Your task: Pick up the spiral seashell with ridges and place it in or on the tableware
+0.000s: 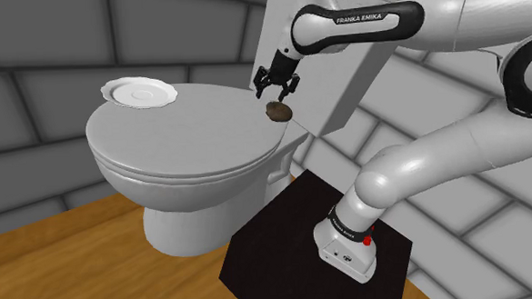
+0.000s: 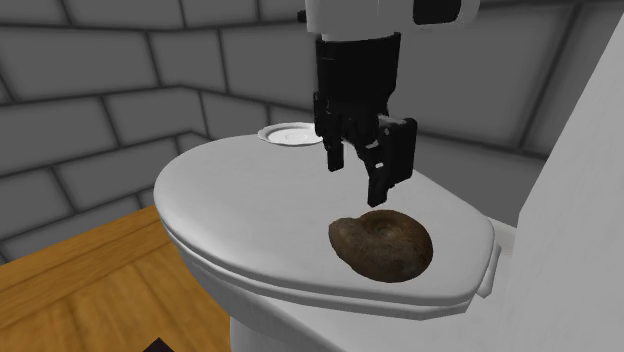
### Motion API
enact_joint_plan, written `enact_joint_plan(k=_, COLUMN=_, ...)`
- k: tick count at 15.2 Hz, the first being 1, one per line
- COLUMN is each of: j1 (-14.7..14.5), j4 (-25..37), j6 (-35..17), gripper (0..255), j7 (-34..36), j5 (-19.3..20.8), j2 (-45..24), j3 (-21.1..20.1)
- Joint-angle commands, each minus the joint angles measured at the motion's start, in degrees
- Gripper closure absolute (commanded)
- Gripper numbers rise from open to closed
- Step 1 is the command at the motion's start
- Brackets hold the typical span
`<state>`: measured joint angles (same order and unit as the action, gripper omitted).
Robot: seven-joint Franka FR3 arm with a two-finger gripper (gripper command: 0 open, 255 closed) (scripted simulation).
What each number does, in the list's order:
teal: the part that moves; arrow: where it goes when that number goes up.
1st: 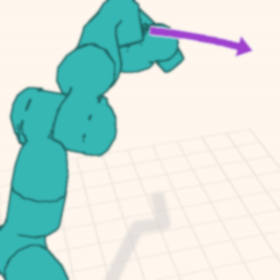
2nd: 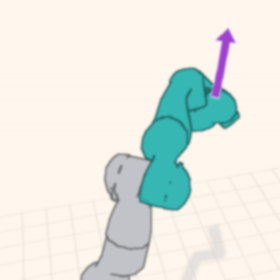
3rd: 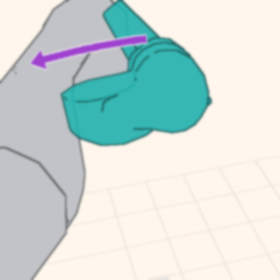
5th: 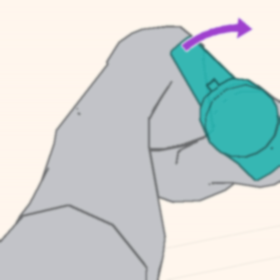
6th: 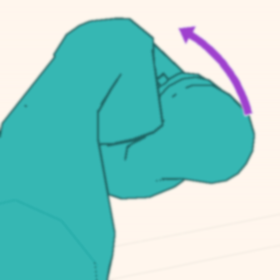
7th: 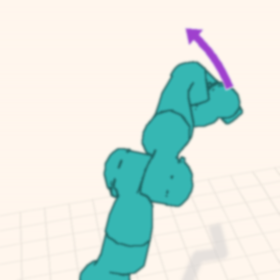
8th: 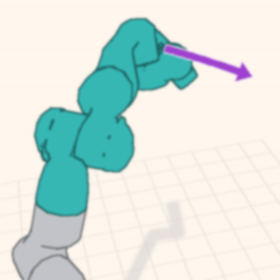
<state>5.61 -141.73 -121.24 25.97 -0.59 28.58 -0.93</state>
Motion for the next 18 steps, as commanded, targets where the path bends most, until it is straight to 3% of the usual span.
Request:
enact_joint_plan(k=1, j1=-3.20, j4=-6.46, j6=-2.87, gripper=0, j7=-14.22, j5=10.30, j2=6.43, j3=-2.57)
enact_joint_plan(k=4, j1=-8.78, j4=-21.21, j6=-9.70, gripper=0, j7=-38.42, j5=25.16, j2=22.34, j3=-1.68)
enact_joint_plan(k=6, j1=-11.75, j4=-31.65, j6=-14.32, gripper=0, j7=-59.47, j5=36.10, j2=36.45, j3=4.72)
enact_joint_plan(k=14, j1=-7.16, j4=-32.57, j6=-25.01, gripper=0, j7=-56.95, j5=42.06, j2=27.63, j3=6.65)
enact_joint_plan(k=18, j1=-7.16, j4=-32.57, j6=-25.01, gripper=0, j7=-56.95, j5=42.06, j2=27.63, j3=6.65)
